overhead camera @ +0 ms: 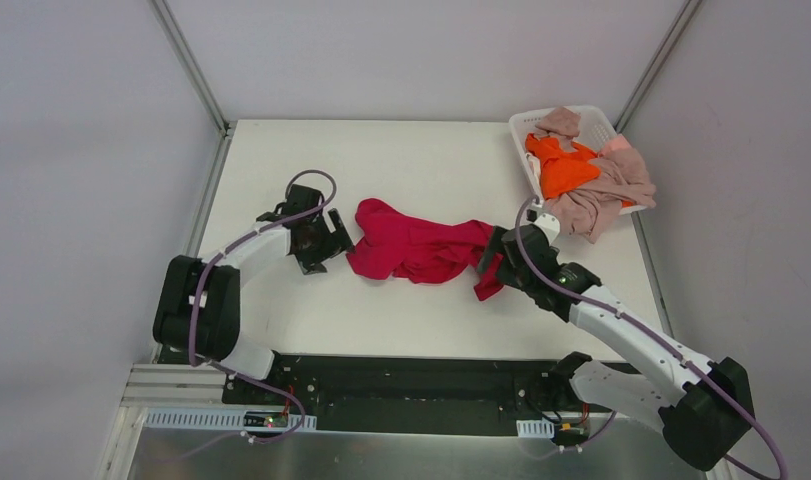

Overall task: Fold and stack the t-shirts
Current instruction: Flatten out the tshirt

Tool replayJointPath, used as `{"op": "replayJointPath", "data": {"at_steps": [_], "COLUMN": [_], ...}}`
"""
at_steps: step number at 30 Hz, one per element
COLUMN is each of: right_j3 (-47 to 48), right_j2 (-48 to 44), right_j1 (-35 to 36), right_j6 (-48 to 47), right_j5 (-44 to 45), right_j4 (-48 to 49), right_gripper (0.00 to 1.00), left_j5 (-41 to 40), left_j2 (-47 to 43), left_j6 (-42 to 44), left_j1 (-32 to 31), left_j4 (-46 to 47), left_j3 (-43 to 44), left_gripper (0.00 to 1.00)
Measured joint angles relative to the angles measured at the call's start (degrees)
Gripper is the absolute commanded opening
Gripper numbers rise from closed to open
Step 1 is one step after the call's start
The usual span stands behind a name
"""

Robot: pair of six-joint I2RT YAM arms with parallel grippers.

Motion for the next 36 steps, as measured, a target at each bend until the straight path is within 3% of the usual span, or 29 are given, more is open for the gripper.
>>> {"op": "replayJointPath", "data": {"at_steps": [3,7,9,11,12,18,22,29,36], "right_j3": [-3.0,-5.8,-6.7,-7.5,-7.8,-9.2,-9.2,-9.1,-9.0], "right_j2": [-2.2,-4.3,-4.9,-5.3,-5.5,-5.0,-1.4,6.7,6.1], "right_j1": [0.0,0.0,0.0,0.0,0.0,0.0,0.0,0.0,0.0], "right_j6": [3.0,6.1,7.5,8.5,8.8,8.9,8.9,10.2,10.5], "right_j5": [0.6,1.9,2.6,3.0,3.1,2.9,2.3,0.3,-0.9], "right_j4": [-0.5,-0.6,-0.6,-0.5,-0.3,2.2,3.5,4.0,2.4], "right_gripper": [0.99,1.0,1.0,1.0,1.0,0.98,0.9,0.84,0.84], "left_j5": [1.4,2.9,2.9,2.7,2.6,1.9,-0.6,-9.1,-16.7], "left_j2": [4.9,9.9,11.9,13.5,14.1,15.2,12.9,0.1,-11.7], "left_j6": [0.1,-0.2,-0.7,-1.3,-1.7,-3.3,-3.5,-4.9,-5.2], "left_j1": [-1.4,-4.0,-5.0,-5.4,-5.5,-5.7,-5.8,-5.7,-5.7], "left_j4": [1.4,3.2,4.0,4.9,5.4,6.6,7.4,5.6,2.1], "left_j3": [2.2,5.6,6.9,7.6,7.6,7.7,5.7,-1.4,-3.7], "left_gripper": [0.77,0.55,0.36,0.06,0.0,0.0,0.0,0.0,0.0]}}
